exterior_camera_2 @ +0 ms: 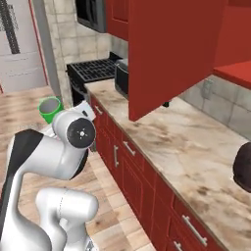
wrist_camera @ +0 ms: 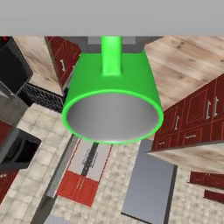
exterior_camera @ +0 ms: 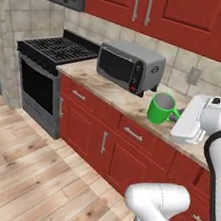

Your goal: Open the cabinet directly in front. Then move the liquor and the mug to the dining counter with the jar on it.

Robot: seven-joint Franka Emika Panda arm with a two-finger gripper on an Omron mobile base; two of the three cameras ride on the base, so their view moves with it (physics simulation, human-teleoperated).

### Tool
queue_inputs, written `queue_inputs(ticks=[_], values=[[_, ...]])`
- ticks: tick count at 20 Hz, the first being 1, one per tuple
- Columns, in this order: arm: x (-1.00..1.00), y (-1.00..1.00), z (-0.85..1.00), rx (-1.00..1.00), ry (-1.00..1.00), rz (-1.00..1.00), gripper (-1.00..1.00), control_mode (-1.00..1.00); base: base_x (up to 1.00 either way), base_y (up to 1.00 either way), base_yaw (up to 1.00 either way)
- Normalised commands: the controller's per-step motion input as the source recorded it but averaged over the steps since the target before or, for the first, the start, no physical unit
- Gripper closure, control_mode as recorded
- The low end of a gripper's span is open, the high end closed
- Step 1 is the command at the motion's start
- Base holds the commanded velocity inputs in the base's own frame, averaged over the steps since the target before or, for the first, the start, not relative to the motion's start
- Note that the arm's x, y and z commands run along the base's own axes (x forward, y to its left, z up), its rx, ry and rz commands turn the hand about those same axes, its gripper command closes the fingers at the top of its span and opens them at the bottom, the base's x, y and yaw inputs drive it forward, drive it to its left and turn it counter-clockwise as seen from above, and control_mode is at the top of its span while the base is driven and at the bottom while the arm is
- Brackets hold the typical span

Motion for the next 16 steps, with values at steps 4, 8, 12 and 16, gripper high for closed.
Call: queue_inputs(ticks=[4, 8, 12, 16], values=[[0.0, 0.0, 0.0, 0.0, 0.0, 0.0, 1.0, 1.0, 0.02, 0.77, 0.74], [0.0, 0.0, 0.0, 0.0, 0.0, 0.0, 1.0, 1.0, 0.0, 0.57, 0.85], [0.0, 0.0, 0.0, 0.0, 0.0, 0.0, 1.0, 1.0, 0.0, 0.58, 0.84], [0.0, 0.0, 0.0, 0.0, 0.0, 0.0, 1.0, 1.0, 0.26, 0.45, 0.75]])
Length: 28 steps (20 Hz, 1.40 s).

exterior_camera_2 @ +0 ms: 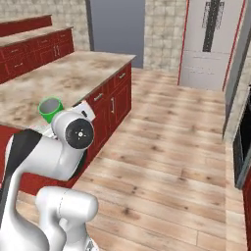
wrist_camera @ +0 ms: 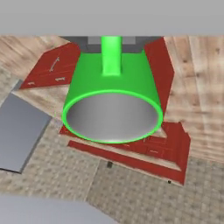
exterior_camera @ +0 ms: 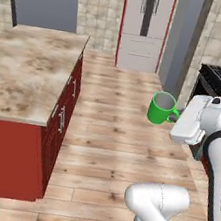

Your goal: Open the cabinet directly in front. Then move the liquor and the mug to the dining counter with the jar on it.

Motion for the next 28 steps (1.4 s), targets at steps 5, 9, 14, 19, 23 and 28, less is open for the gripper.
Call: queue_inputs(ticks=[5, 9, 14, 19, 23, 28], values=[[0.0, 0.0, 0.0, 0.0, 0.0, 0.0, 1.0, 1.0, 0.48, 0.21, 0.64], [0.0, 0.0, 0.0, 0.0, 0.0, 0.0, 1.0, 1.0, 0.49, 0.12, 0.64], [0.0, 0.0, 0.0, 0.0, 0.0, 0.0, 1.0, 1.0, 0.3, 0.0, 0.87], [0.0, 0.0, 0.0, 0.0, 0.0, 0.0, 1.0, 1.0, 0.25, 0.0, 0.9], [0.0, 0.0, 0.0, 0.0, 0.0, 0.0, 1.0, 1.0, 0.26, 0.0, 0.87], [0.0, 0.0, 0.0, 0.0, 0.0, 0.0, 1.0, 1.0, 0.53, 0.16, 0.73]])
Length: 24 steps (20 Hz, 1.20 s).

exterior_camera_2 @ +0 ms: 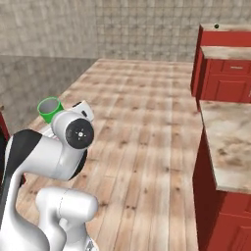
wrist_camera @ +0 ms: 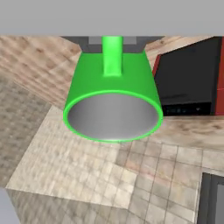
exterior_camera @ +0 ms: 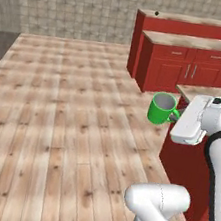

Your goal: Open the cabinet directly in front. Then move the liquor and the mug to the dining counter with the jar on it.

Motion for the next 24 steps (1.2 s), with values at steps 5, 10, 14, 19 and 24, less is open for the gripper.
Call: queue_inputs(ticks=[5, 10, 14, 19, 24], values=[[0.0, 0.0, 0.0, 0.0, 0.0, 0.0, 1.0, 1.0, 0.99, 0.14, 0.32], [0.0, 0.0, 0.0, 0.0, 0.0, 0.0, 1.0, 1.0, 1.0, -0.42, 0.02], [0.0, 0.0, 0.0, 0.0, 0.0, 0.0, 1.0, 1.0, 1.0, -0.67, 0.0], [0.0, 0.0, 0.0, 0.0, 0.0, 0.0, 1.0, 1.0, 1.0, -0.47, 0.0], [0.0, 0.0, 0.0, 0.0, 0.0, 0.0, 1.0, 1.0, 1.0, -0.06, -0.07]])
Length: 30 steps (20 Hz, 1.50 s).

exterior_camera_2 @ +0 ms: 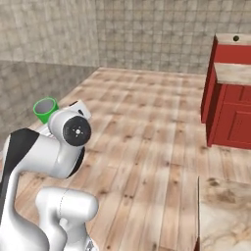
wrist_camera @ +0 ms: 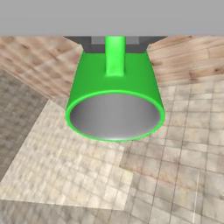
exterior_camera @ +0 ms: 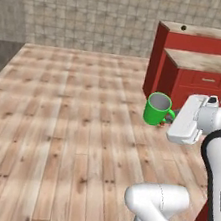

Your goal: Open the cabinet directly in front. Then move the liquor and the mug to the dining counter with the jar on it.

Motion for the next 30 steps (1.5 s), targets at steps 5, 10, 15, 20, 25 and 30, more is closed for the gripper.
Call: queue_inputs(ticks=[5, 10, 15, 20, 25, 30], values=[[0.0, 0.0, 0.0, 0.0, 0.0, 0.0, 1.0, 1.0, 1.0, 0.0, -0.13], [0.0, 0.0, 0.0, 0.0, 0.0, 0.0, 1.0, 1.0, 1.0, 0.0, -0.13], [0.0, 0.0, 0.0, 0.0, 0.0, 0.0, 1.0, 1.0, 1.0, 0.0, -0.14], [0.0, 0.0, 0.0, 0.0, 0.0, 0.0, 1.0, 1.0, 1.0, 0.0, -0.14], [0.0, 0.0, 0.0, 0.0, 0.0, 0.0, 1.0, 1.0, 1.0, 0.0, -0.11], [0.0, 0.0, 0.0, 0.0, 0.0, 0.0, 1.0, 1.0, 1.0, 0.07, -0.13]])
